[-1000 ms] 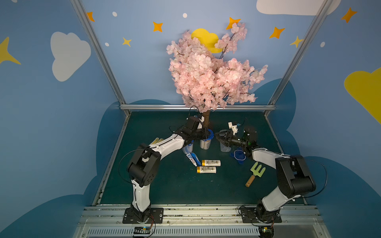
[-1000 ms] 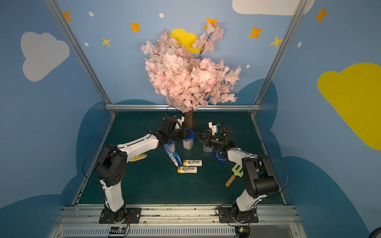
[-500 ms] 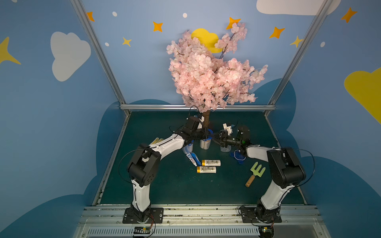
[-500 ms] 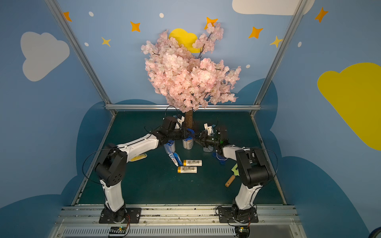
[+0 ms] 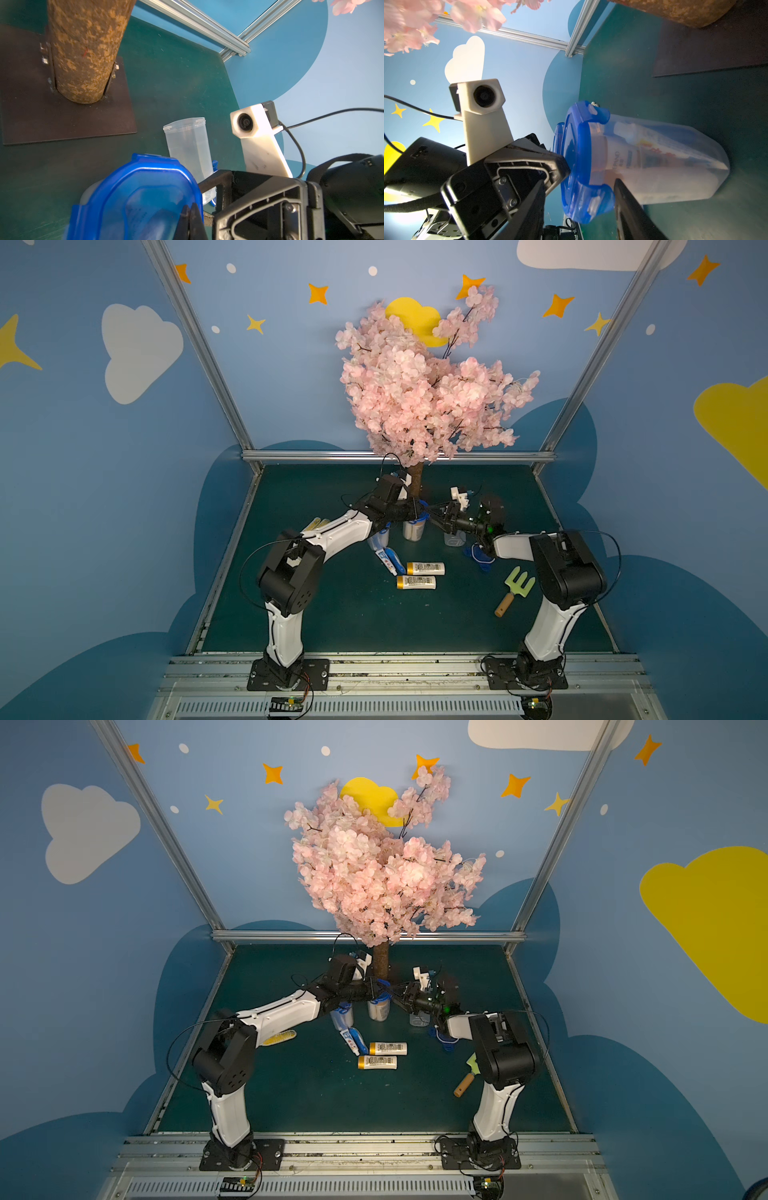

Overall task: Take out toiletry kits
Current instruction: Unfasten the latch on the container.

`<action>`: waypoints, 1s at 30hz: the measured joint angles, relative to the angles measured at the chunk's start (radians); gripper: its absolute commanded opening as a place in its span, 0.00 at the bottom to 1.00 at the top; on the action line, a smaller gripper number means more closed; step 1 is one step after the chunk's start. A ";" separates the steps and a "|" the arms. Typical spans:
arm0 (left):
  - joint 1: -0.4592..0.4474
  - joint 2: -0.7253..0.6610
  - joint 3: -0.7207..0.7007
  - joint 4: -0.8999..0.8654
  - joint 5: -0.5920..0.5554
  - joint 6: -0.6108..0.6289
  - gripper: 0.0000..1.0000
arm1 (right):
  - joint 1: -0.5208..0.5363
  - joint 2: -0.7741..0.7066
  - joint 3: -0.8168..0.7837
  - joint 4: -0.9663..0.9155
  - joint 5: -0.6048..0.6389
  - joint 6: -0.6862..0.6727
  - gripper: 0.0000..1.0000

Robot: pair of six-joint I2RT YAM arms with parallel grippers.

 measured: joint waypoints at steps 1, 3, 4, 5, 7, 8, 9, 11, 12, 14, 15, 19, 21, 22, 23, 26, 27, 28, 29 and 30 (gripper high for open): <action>-0.002 0.000 0.000 0.002 -0.002 -0.001 0.02 | 0.000 0.004 -0.004 0.017 0.000 0.013 0.50; -0.003 0.001 -0.002 0.005 -0.002 -0.006 0.02 | -0.001 0.011 -0.016 0.054 0.000 0.039 0.50; -0.004 0.001 -0.005 0.008 -0.003 -0.007 0.02 | -0.002 0.013 -0.020 0.067 0.000 0.050 0.50; -0.005 0.001 -0.008 0.013 -0.003 -0.009 0.02 | -0.003 0.014 -0.024 0.080 0.001 0.064 0.49; -0.006 0.000 -0.015 0.025 -0.004 -0.011 0.02 | -0.004 0.015 -0.034 0.100 0.005 0.087 0.49; -0.007 0.000 -0.020 0.033 -0.004 -0.013 0.02 | -0.004 0.015 -0.037 0.107 0.006 0.096 0.49; -0.007 0.000 -0.024 0.040 -0.004 -0.014 0.02 | -0.004 0.015 -0.041 0.113 0.008 0.105 0.49; -0.008 -0.001 -0.034 0.055 -0.004 -0.018 0.02 | -0.004 0.015 -0.045 0.120 0.009 0.114 0.49; -0.008 -0.002 -0.039 0.062 -0.004 -0.019 0.02 | -0.004 0.014 -0.047 0.122 0.010 0.120 0.48; -0.009 -0.003 -0.048 0.074 -0.004 -0.024 0.02 | -0.005 0.013 -0.051 0.126 0.010 0.127 0.48; -0.009 -0.004 -0.051 0.079 -0.004 -0.027 0.02 | -0.005 0.011 -0.054 0.127 0.010 0.128 0.48; -0.012 -0.006 -0.063 0.093 -0.004 -0.033 0.03 | -0.006 -0.007 -0.069 0.119 0.013 0.127 0.48; -0.013 -0.006 -0.067 0.100 -0.003 -0.034 0.03 | -0.006 -0.021 -0.077 0.105 0.014 0.127 0.48; -0.014 -0.006 -0.068 0.102 -0.004 -0.034 0.02 | -0.006 -0.028 -0.080 0.095 0.016 0.127 0.48; -0.014 -0.006 -0.071 0.106 -0.005 -0.034 0.02 | -0.007 -0.033 -0.084 0.088 0.016 0.127 0.48; -0.014 -0.006 -0.075 0.116 -0.014 -0.034 0.02 | -0.019 -0.060 -0.093 0.077 0.007 0.127 0.48; -0.013 -0.006 -0.075 0.119 -0.018 -0.034 0.02 | -0.021 -0.070 -0.097 0.075 0.005 0.127 0.48; -0.013 -0.007 -0.076 0.122 -0.022 -0.034 0.02 | -0.024 -0.083 -0.098 0.075 0.002 0.127 0.48; -0.012 -0.007 -0.076 0.122 -0.016 -0.035 0.02 | -0.025 -0.096 -0.097 0.084 -0.003 0.127 0.48; -0.013 -0.006 -0.078 0.123 -0.010 -0.036 0.02 | -0.023 -0.113 -0.096 0.099 -0.009 0.127 0.48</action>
